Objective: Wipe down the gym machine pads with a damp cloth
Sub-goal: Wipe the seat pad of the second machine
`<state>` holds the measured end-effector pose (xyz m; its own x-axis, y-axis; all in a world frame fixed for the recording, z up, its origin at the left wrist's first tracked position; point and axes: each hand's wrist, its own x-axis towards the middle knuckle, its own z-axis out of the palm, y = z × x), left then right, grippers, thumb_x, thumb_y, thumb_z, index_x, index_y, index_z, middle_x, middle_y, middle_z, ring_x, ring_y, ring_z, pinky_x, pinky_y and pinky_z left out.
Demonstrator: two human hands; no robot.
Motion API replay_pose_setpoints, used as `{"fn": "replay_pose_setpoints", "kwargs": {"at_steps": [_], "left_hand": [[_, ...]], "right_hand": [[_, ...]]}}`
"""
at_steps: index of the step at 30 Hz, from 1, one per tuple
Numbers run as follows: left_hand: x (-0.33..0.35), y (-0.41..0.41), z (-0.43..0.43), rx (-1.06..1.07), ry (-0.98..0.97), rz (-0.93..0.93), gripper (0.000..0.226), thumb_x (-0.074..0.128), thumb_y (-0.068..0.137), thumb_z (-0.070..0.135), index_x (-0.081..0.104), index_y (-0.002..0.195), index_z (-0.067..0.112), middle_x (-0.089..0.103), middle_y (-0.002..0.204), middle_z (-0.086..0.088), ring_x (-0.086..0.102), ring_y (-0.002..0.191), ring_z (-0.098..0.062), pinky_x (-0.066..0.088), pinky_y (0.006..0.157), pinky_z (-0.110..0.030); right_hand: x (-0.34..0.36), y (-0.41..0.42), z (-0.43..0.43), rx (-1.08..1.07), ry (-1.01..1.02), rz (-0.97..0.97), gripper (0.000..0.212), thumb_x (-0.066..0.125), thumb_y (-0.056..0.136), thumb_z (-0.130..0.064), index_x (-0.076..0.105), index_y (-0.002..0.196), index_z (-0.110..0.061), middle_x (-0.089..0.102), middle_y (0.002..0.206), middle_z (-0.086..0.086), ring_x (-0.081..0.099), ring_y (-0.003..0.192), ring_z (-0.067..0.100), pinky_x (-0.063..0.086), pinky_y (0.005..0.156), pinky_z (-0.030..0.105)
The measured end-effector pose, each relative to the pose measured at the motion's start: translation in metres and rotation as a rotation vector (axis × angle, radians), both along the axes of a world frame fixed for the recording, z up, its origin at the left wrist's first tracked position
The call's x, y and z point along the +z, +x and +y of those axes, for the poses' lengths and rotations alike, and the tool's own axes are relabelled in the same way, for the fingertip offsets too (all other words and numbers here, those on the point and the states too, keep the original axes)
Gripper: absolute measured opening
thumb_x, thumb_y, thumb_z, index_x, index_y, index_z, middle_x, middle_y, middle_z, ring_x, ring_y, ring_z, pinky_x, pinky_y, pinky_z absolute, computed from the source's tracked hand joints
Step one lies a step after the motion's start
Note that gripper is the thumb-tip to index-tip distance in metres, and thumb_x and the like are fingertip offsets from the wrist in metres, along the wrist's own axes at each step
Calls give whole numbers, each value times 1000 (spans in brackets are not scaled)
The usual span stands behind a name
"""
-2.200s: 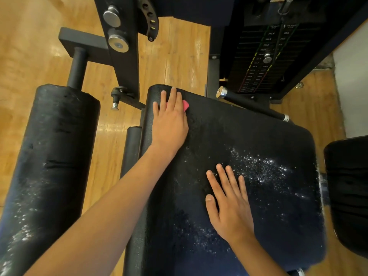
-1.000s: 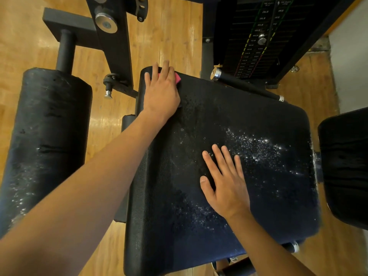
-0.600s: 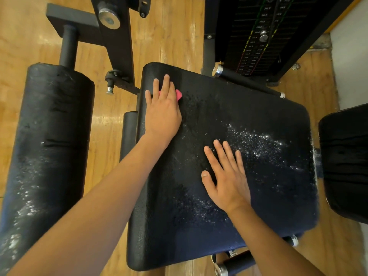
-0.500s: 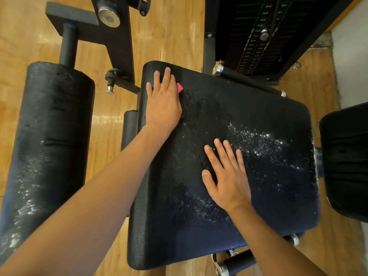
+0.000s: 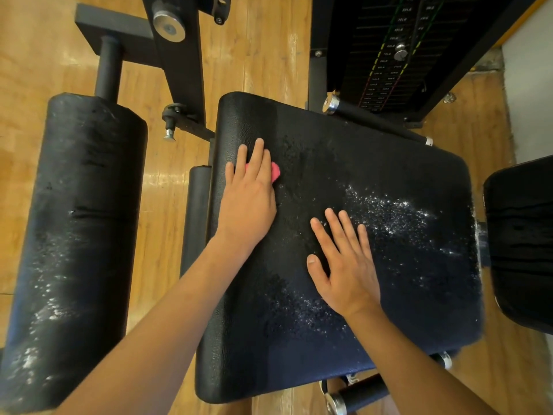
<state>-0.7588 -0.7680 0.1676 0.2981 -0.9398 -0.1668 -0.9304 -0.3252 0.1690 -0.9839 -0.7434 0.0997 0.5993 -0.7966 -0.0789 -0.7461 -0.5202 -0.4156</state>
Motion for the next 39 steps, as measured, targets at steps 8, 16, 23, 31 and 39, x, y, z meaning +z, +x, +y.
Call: {"fn": "replay_pose_setpoints", "kwargs": {"at_steps": [8,16,23,31,39], "left_hand": [[2,9,-33,24,32,-24,54,33,111,23,19,161,7,8,172,-10,1,158,-35,7,126,-53],[2,10,-26,-3,31,-11,54,30,112,24,18,161,7,7,172,-10,0,158,-35,7,126,-54],[5,-9,26,11,8,51,57,24,108,26,18,162,9,9,172,-8,1,158,-33,6,126,-52],[2,-11,15,33,6,17,57,29,111,28,14,162,8,3,172,-8,-3,158,-33,4,126,-51],[1,-9,13,-4,17,26,54,27,111,26,18,162,8,7,172,-9,0,158,-34,10,127,-54]], "right_hand": [[-1,1,0,3,-14,-1,62,34,103,-45,24,162,-28,13,172,0,3,159,21,9,128,53],[-2,-1,-1,2,-14,-12,61,34,104,-45,24,162,-28,14,171,1,4,159,21,11,127,55],[-3,-1,0,-3,-20,-11,62,34,104,-45,23,162,-29,13,172,0,3,159,20,10,128,54],[-3,-1,-1,-3,-24,-10,62,34,104,-45,21,162,-30,12,172,0,2,159,20,9,128,53],[-1,0,-1,-9,-13,-13,61,32,104,-45,26,162,-27,15,171,1,4,159,20,11,127,55]]}}
